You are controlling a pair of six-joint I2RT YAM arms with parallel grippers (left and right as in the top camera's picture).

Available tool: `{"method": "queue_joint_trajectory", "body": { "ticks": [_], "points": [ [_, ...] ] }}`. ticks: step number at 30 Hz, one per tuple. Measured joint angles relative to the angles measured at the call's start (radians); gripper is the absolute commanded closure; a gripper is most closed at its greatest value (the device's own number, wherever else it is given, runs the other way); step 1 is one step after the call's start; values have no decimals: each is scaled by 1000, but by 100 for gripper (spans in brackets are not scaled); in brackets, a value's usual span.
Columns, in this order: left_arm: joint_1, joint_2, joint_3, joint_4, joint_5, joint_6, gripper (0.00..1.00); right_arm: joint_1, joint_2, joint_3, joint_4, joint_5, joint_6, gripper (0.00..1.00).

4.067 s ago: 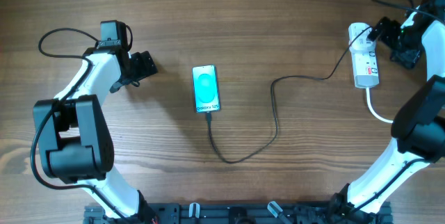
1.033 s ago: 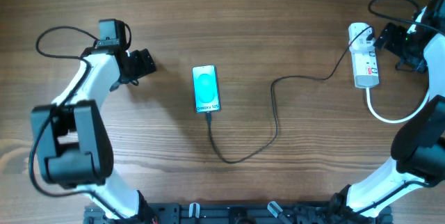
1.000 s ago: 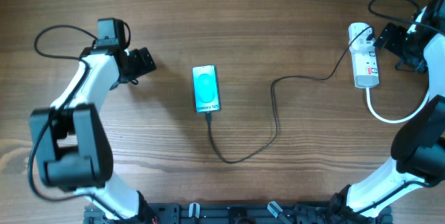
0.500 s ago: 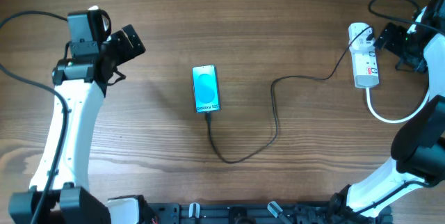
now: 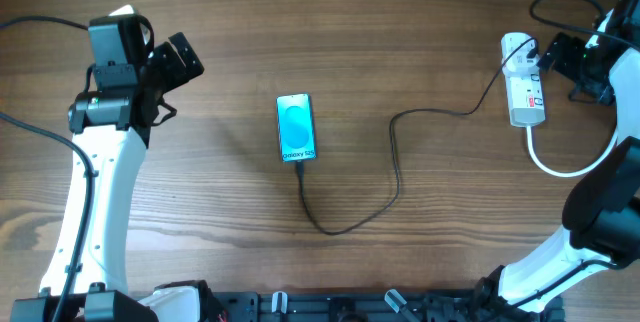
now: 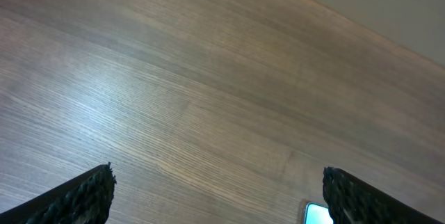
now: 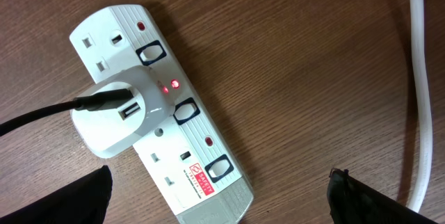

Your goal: Plug charger to phone and switch on socket

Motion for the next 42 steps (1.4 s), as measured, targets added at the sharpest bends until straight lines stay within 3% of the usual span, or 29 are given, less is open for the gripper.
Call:
{"method": "queue_joint_trajectory", "body": {
  "ticks": [6, 13, 25, 34, 42],
  "points": [
    [-35, -2, -58, 233, 0, -2, 0, 0, 0, 0, 0, 0, 0, 0],
    [-108, -2, -269, 557, 0, -5, 0, 0, 0, 0, 0, 0, 0, 0],
    [-113, -6, -629, 729, 2, -5, 0, 0, 0, 0, 0, 0, 0, 0],
    [-113, -10, -818, 770, 9, -5, 0, 0, 0, 0, 0, 0, 0, 0],
    [-112, -145, -988, 886, 38, -4, 0, 0, 0, 0, 0, 0, 0, 0]
  ]
}}
